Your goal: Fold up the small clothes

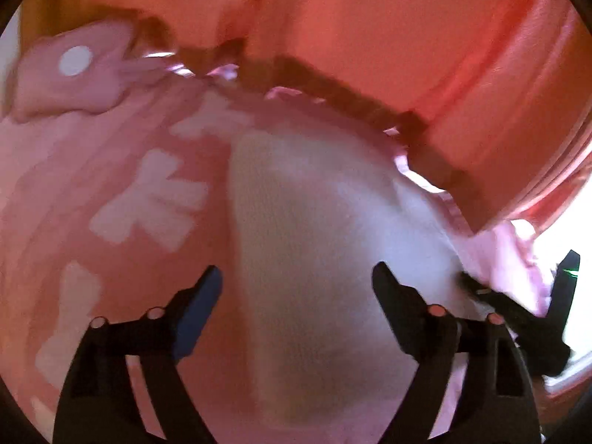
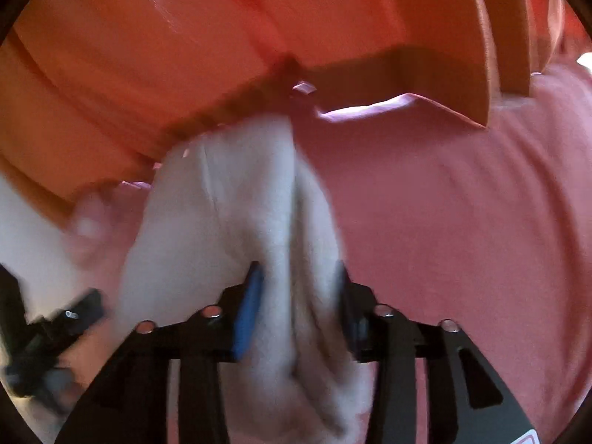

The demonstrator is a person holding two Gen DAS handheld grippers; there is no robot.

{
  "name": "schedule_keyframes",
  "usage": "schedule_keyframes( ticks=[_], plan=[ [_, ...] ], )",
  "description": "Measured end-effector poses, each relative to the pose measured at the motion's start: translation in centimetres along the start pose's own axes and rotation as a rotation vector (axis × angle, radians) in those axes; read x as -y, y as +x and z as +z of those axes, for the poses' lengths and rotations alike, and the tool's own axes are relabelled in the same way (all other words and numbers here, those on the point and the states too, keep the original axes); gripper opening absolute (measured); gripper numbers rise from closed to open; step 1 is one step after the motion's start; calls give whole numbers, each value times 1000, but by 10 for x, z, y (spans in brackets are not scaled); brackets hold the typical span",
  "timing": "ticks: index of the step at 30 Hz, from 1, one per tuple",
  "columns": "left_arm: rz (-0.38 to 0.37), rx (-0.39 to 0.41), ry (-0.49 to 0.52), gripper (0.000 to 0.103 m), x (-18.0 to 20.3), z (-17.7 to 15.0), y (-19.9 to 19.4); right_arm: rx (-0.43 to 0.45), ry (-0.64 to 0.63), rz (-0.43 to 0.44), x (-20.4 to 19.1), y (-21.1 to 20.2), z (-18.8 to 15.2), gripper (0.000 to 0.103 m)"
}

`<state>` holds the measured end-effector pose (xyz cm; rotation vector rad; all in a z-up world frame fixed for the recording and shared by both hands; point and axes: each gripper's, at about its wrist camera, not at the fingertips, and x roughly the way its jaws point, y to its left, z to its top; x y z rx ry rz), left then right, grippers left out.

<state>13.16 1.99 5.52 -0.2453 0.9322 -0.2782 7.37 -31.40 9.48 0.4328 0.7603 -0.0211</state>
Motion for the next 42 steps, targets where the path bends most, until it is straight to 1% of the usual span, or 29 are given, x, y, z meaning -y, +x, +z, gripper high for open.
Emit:
schedule_keyframes(
  ticks=[2, 4, 6, 7, 8, 10, 11, 13, 15, 17, 18, 19, 20, 22, 23, 24, 25, 26, 27, 28, 29, 31, 33, 34, 36, 37, 39, 41, 42],
  plan=[
    [-19, 41, 16, 79, 7, 0, -14, 86, -78, 7, -19, -26, 5, 34],
    [-39, 82, 57, 81, 23, -4, -29, 123, -146, 25, -33, -42, 2, 30],
    [2, 100, 118, 84, 40, -16, -36, 84, -195, 20, -40, -37, -5, 27],
    [42, 72, 159, 85, 48, -24, -29, 39, -209, -4, -39, -27, -10, 27],
    [66, 41, 178, 85, 46, -24, -17, -49, -215, -37, -34, -9, -17, 27],
    [124, -38, 192, 87, 42, -30, 9, -152, -227, -144, -21, 14, -23, 26],
    [117, -64, 176, 87, 40, -32, 18, -151, -211, -138, -19, 14, -22, 27],
    [106, -70, 138, 87, 37, -32, 18, -130, -158, -85, -15, 3, -14, 26],
    [75, -48, 122, 89, 31, -28, 10, -80, -123, -29, -11, -12, -5, 26],
    [32, -27, 50, 93, 17, -21, 8, -45, -97, -36, -2, -12, 6, 42],
    [-2, -37, -3, 94, 7, -16, 12, -44, -78, -45, 3, -6, 11, 59],
    [-34, -52, -40, 96, 1, -14, 16, -76, -45, -26, 11, 5, 16, 67],
    [-111, -95, -117, 97, -13, -9, 30, -129, -11, 15, 20, 18, 18, 67],
    [-203, -151, -240, 98, -30, -8, 51, -210, 77, 105, 32, 39, 12, 71],
    [-250, -164, -287, 98, -34, -9, 56, -227, 112, 142, 36, 45, 10, 73],
    [-306, -183, -328, 98, -38, -9, 65, -242, 132, 176, 36, 55, 10, 72],
    [-333, -186, -342, 97, -39, -8, 71, -244, 142, 212, 36, 61, 10, 61],
    [-336, -170, -330, 88, -37, -6, 71, -238, 145, 259, 33, 63, 12, 47],
    [-338, -145, -287, 84, -31, -4, 69, -217, 127, 244, 26, 59, 15, 38],
    [-315, -119, -238, 75, -23, 0, 65, -180, 77, 219, 16, 50, 20, 27],
    [-306, -91, -200, 67, -16, 2, 59, -145, 39, 218, 8, 41, 22, 25],
    [-302, -8, -93, 58, 1, 10, 41, -41, -35, 245, -15, 7, 30, 24],
    [-324, 56, -39, 57, 11, 17, 26, 60, -103, 231, -30, -23, 33, 24],
    [-335, 88, -24, 58, 13, 20, 21, 81, -109, 217, -29, -26, 34, 24],
    [-305, 84, -32, 67, 11, 19, 25, 46, -89, 171, -18, -12, 34, 28],
    [-243, 54, -44, 71, 5, 15, 37, -28, -68, 130, -6, 9, 31, 29],
    [-184, -14, -56, 72, -7, 7, 52, -139, -14, 72, 12, 38, 21, 32],
    [-197, -19, -92, 72, -10, 2, 45, -116, 23, 77, 13, 27, 24, 32],
    [-174, -6, -80, 71, -6, 2, 35, -68, -31, 33, 0, 7, 28, 32]
  ],
)
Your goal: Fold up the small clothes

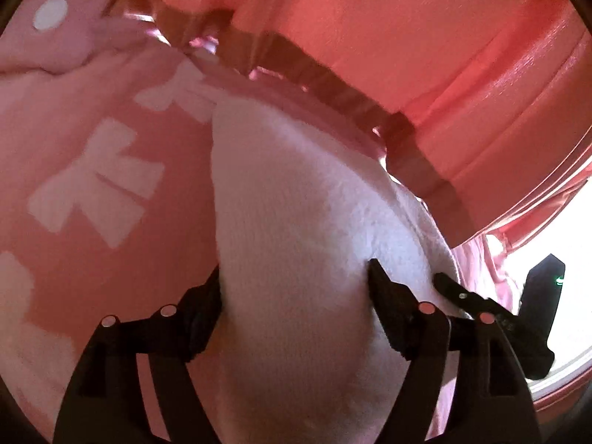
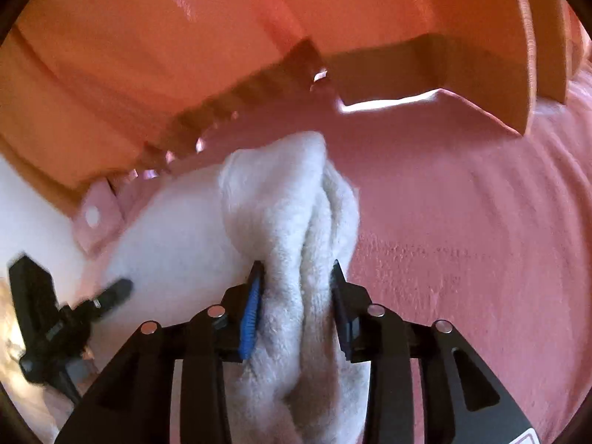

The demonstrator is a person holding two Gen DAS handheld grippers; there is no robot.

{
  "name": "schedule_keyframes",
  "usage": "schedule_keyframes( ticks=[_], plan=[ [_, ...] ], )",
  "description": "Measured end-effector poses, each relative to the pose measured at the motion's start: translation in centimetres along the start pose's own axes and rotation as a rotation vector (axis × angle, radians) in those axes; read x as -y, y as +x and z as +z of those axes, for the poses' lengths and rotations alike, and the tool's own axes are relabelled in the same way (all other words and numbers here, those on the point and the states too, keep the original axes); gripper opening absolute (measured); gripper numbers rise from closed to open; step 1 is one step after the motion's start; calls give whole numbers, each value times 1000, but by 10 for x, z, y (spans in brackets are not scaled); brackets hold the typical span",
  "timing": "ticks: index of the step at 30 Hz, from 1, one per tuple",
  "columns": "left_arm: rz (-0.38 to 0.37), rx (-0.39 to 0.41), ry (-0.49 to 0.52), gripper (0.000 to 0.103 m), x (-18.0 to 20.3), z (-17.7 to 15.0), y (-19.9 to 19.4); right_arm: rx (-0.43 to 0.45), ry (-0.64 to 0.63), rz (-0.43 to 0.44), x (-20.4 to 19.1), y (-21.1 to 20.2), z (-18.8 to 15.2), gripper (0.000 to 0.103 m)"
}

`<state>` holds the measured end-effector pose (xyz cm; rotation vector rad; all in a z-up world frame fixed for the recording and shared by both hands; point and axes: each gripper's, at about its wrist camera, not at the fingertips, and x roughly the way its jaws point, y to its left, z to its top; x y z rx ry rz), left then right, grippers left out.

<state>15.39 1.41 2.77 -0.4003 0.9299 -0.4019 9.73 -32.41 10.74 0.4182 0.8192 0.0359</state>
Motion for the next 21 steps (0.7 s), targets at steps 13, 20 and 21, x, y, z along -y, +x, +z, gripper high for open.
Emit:
schedule_keyframes(
  ticks=[13, 20, 21],
  plan=[
    [354, -22, 235, 86, 31, -53, -21, -173, -175, -209, -40, -5, -54, 32],
    [343, 0, 214, 87, 32, -93, -52, -36, -97, -193, -33, -63, -86, 37],
    [355, 4, 222, 88, 33, -99, -54, -37, -85, -202, -32, -65, -91, 43]
  ],
)
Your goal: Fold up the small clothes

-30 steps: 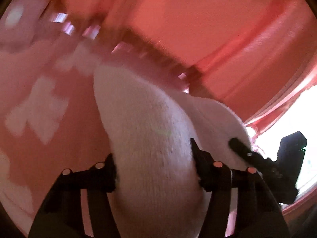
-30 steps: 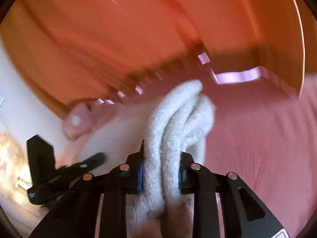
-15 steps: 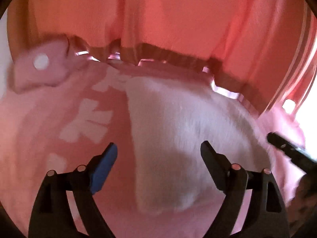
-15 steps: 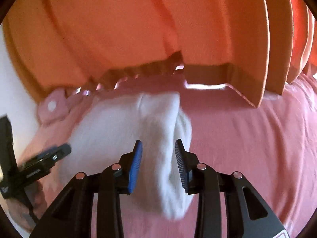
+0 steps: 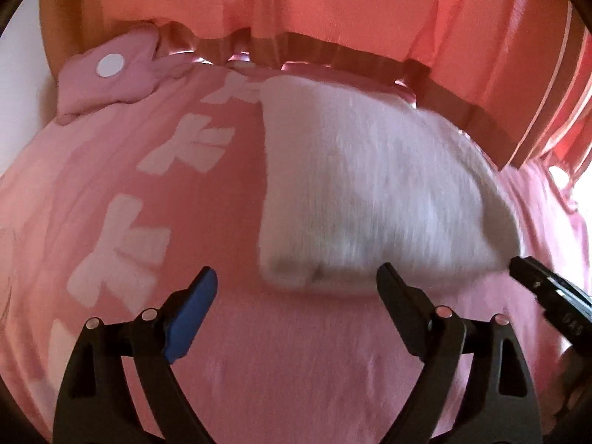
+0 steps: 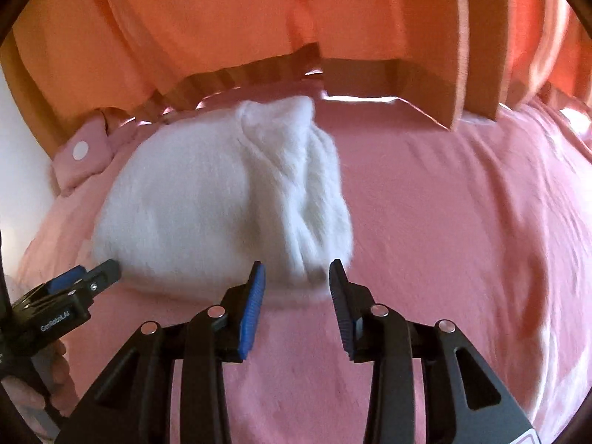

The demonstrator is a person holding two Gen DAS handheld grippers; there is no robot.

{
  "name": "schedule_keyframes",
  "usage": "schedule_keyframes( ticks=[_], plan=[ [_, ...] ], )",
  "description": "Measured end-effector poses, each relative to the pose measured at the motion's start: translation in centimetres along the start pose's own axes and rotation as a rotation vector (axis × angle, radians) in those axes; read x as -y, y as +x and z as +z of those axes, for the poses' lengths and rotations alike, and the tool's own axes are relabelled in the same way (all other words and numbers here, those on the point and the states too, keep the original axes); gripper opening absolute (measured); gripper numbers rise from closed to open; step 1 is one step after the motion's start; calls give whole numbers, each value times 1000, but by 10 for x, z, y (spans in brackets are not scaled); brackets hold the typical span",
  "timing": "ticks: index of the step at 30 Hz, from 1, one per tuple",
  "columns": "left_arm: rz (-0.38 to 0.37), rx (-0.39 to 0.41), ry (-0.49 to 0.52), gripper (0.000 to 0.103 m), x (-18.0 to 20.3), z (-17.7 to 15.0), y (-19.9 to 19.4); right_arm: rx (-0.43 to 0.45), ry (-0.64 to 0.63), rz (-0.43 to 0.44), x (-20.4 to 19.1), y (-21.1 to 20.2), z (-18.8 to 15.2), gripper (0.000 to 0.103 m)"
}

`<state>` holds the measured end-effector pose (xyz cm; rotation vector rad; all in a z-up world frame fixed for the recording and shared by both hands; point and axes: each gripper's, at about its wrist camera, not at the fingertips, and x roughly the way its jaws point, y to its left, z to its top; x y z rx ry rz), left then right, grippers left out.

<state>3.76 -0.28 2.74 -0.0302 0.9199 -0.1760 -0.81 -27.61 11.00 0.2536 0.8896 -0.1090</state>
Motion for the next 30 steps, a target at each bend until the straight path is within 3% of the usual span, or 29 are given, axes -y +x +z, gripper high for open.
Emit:
schedule_keyframes(
  ticks=[4, 10, 23, 30],
  plan=[
    [32, -18, 6, 89, -1, -29, -2, -41, 22, -46, 8, 0, -26, 57],
    [81, 8, 1, 89, -1, -50, -8, 26, 3, -100, 2, -7, -41, 69],
    [126, 27, -20, 89, 4, -73, -8, 68, -131, -138, -37, -6, -77, 75],
    [149, 57, 26, 89, 16, -80, -5, 79, -124, -138, -40, -1, -80, 75]
  ],
)
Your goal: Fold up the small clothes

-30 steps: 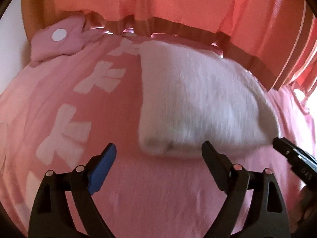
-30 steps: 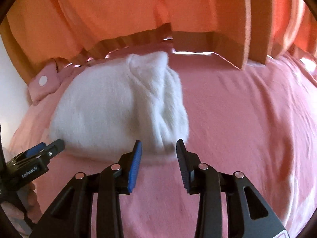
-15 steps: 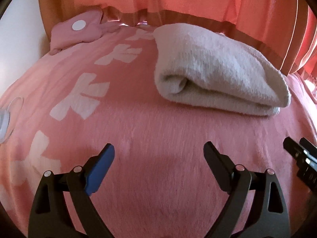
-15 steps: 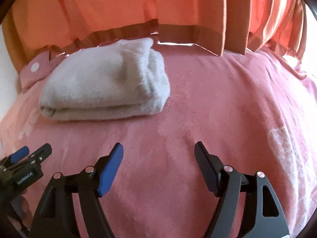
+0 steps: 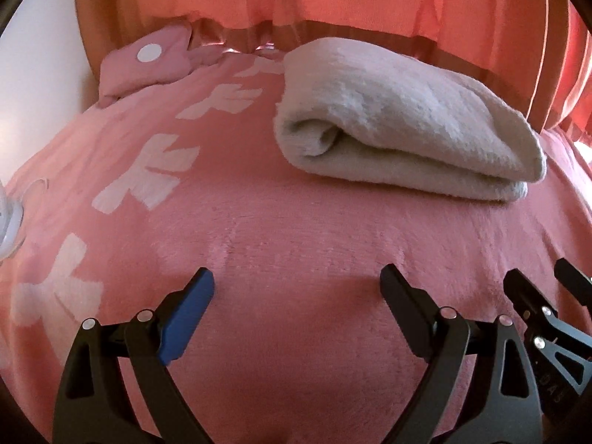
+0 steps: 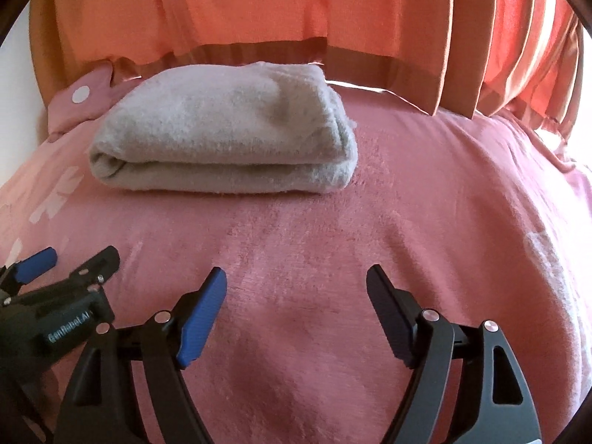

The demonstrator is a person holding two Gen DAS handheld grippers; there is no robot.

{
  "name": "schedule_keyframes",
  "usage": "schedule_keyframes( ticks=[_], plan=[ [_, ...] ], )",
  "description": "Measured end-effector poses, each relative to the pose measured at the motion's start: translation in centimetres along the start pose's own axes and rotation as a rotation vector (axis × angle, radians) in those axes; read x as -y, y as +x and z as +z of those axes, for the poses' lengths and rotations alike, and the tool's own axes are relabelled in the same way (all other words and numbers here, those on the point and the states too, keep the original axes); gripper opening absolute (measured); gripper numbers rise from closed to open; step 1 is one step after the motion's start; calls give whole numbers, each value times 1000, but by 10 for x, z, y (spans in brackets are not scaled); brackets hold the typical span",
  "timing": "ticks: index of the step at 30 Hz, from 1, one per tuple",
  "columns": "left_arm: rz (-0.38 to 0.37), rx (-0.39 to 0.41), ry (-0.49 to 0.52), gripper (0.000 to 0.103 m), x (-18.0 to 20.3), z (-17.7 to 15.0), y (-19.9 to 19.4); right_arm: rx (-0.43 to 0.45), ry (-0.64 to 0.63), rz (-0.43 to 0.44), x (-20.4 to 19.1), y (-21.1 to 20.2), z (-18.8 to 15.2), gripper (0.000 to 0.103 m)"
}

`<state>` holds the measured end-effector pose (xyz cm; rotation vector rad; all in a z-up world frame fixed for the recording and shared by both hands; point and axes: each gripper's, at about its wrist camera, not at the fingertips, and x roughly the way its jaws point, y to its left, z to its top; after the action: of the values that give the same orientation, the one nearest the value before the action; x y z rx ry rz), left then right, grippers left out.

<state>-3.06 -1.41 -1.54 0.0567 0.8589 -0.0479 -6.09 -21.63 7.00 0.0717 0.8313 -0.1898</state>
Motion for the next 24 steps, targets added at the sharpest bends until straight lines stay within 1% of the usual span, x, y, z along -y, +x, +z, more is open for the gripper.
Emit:
schedule_keyframes(
  ticks=[15, 24],
  plan=[
    [25, 29, 26, 91, 5, -4, 2, 8, -4, -10, 0, 7, -3, 76],
    [38, 31, 29, 90, 6, -4, 3, -7, 12, 6, 3, 10, -5, 76]
  ],
)
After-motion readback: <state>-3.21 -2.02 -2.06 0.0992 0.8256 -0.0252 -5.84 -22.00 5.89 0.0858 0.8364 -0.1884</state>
